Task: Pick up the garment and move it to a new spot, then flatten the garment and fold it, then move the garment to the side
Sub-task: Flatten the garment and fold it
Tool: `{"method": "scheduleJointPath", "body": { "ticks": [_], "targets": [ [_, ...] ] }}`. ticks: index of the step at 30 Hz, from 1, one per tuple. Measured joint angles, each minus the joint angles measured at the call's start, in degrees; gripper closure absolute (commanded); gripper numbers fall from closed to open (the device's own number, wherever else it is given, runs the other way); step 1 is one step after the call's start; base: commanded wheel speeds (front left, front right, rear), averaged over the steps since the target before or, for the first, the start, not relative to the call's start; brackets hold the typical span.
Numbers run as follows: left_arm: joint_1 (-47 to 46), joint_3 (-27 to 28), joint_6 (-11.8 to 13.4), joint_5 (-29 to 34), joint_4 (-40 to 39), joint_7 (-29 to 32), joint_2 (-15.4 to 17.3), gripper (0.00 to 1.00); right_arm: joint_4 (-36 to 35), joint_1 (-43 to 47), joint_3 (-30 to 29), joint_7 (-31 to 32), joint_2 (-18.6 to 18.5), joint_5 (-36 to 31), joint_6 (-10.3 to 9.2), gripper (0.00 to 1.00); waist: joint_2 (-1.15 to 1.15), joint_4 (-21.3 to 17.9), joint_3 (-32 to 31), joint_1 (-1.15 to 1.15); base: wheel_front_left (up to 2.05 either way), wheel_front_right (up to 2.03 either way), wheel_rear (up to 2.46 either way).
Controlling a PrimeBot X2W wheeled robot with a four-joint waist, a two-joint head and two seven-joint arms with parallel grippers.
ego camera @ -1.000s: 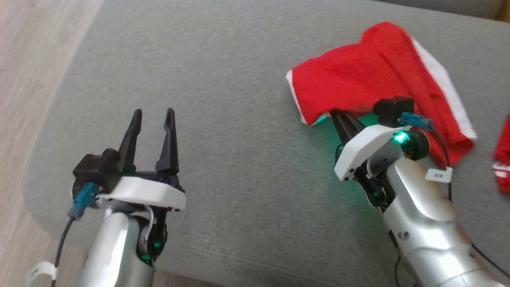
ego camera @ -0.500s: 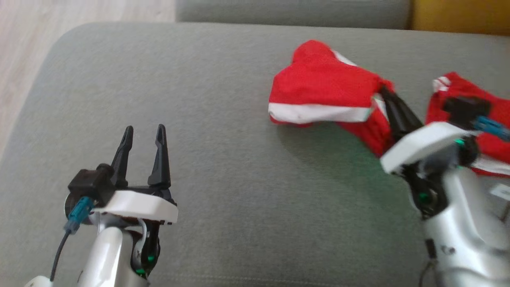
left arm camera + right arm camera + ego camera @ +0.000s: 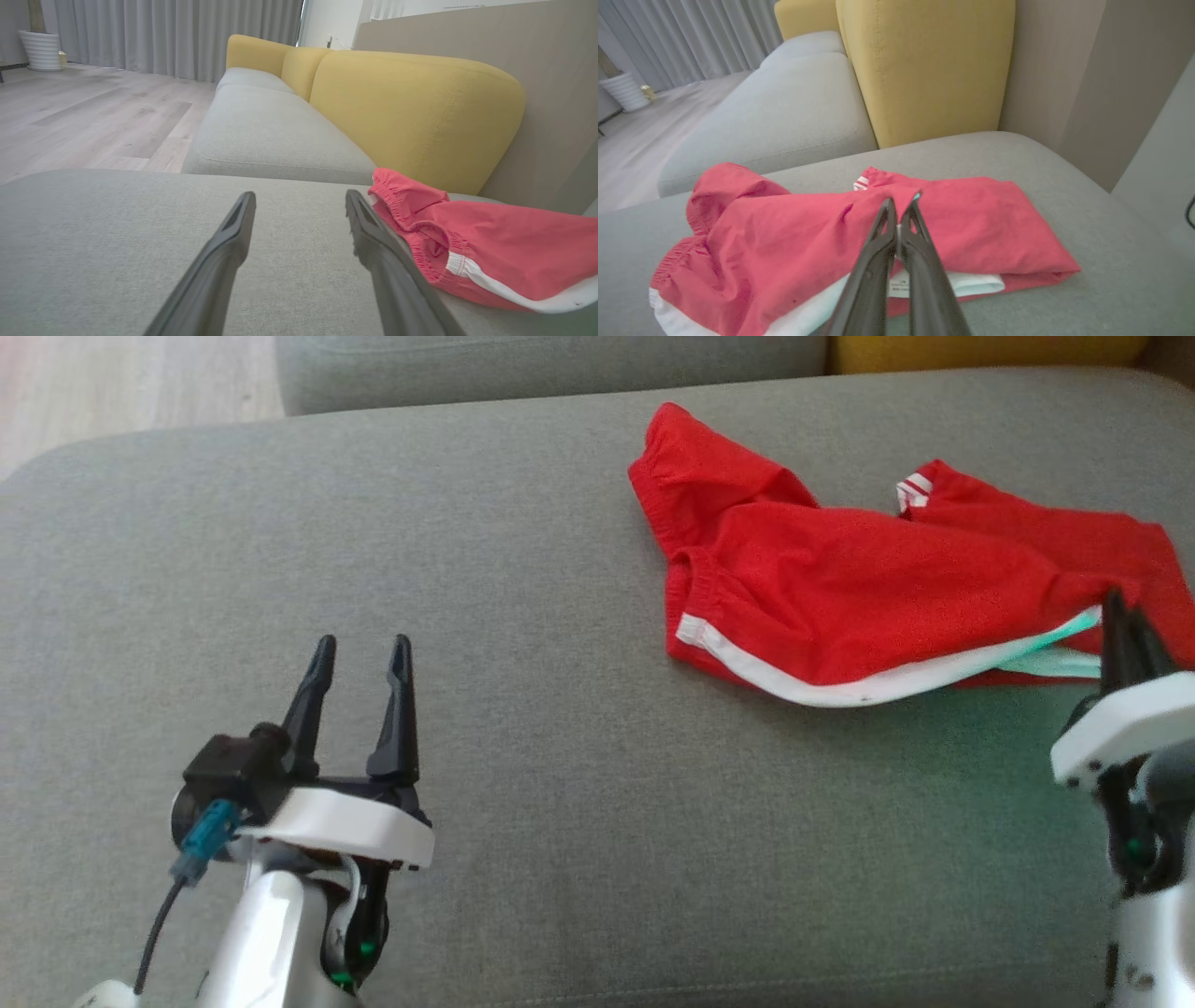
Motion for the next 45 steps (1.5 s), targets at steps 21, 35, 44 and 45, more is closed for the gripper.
{"method": "scheduleJointPath", "body": {
  "ticks": [21,35,44,45],
  "targets": [
    [-1.20,-3.00,-0.57,-0.09,0.05,0.00,0.03,0.00,4.99,5.39,9.91,-18.94,0.86,-1.67,0.00,0.00,0.00,-1.80,0.67,0.00,0.00,0.00,0.00],
    [-6.36,-9.44,-4.14,-1.02,1.75,0.00,0.12,0.00,4.85,6.06,11.21,-23.88,0.85,-0.37,0.00,0.00,0.00,-5.18,3.75,0.00,0.00,0.00,0.00],
    [-16.84,-22.98,-6.09,-1.43,16.22,0.23,0.18,0.00,5.10,4.36,11.61,-24.80,0.85,-0.36,0.00,0.00,0.00,-7.84,7.37,0.00,0.00,0.00,0.00],
    [-18.23,-23.96,-6.09,-1.42,18.13,0.63,0.23,0.00,5.17,4.05,11.68,-24.84,0.85,-0.26,0.00,0.00,0.00,-8.19,7.70,0.00,0.00,0.00,0.00]
  ]
}}
